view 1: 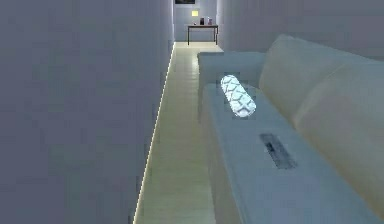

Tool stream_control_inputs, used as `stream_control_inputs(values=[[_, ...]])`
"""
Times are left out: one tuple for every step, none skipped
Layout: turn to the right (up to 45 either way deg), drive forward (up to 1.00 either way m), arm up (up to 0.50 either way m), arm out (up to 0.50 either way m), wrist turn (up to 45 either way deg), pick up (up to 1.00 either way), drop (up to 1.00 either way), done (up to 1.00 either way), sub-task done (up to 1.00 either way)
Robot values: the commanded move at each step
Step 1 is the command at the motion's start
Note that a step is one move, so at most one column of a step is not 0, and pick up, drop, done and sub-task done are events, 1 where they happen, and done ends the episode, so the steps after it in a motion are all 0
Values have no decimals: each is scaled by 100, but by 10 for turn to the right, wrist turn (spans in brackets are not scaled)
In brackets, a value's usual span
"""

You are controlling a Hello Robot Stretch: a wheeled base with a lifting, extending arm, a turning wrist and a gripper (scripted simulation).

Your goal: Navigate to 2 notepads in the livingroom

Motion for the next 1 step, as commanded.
stream_control_inputs(values=[[450,0,0,0,0,0,0,0,0]])
